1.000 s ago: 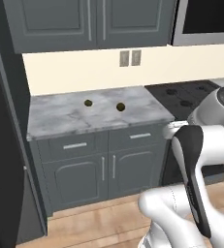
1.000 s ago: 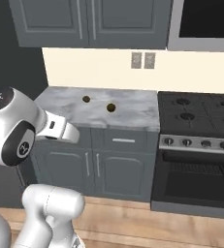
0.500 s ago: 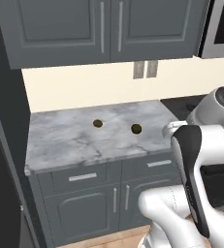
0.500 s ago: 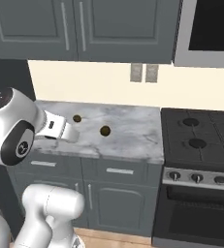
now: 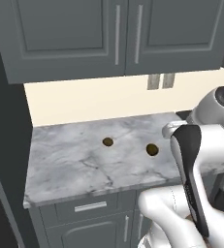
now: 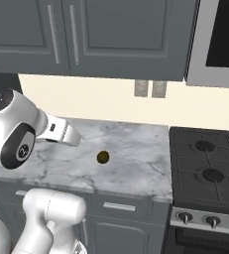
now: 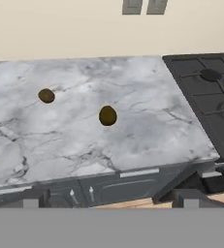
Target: Place the liquor on the top shelf of the fridge to keep it out of children's reach, and place the avocado and kiwi on lower shelves for easy access.
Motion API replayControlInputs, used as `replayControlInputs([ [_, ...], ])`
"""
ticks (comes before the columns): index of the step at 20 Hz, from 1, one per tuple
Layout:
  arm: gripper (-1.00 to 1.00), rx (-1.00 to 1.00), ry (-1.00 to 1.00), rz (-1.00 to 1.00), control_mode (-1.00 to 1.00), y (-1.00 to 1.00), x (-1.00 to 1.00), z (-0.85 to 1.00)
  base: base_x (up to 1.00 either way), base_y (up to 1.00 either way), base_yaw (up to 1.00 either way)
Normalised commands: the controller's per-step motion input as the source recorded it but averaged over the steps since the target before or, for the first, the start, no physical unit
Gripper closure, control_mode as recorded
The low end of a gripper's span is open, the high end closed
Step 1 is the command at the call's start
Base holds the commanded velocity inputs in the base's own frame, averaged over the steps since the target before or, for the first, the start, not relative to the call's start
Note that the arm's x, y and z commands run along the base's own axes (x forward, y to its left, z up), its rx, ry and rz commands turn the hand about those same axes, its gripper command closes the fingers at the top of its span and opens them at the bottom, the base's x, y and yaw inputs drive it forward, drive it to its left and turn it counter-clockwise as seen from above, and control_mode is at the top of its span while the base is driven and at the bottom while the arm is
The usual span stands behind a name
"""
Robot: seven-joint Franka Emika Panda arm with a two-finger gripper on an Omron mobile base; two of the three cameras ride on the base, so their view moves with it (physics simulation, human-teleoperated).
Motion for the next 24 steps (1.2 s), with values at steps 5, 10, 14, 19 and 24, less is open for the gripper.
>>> replayControlInputs([
  [5,-1.00,0.00,0.06,0.08,-1.00,0.00,0.55,-0.44,0.00,0.00,0.00],
  [10,-1.00,0.00,0.09,0.09,-1.00,0.08,0.46,-0.51,0.00,0.00,0.00],
  [14,-1.00,0.00,0.06,0.09,-1.00,0.22,0.43,-0.39,0.00,0.00,0.00],
  [19,-1.00,0.00,0.05,0.09,-1.00,0.41,0.40,-0.36,0.00,0.00,0.00],
  [24,-1.00,0.00,0.06,0.08,-1.00,0.41,0.45,-0.35,0.00,0.00,0.00],
])
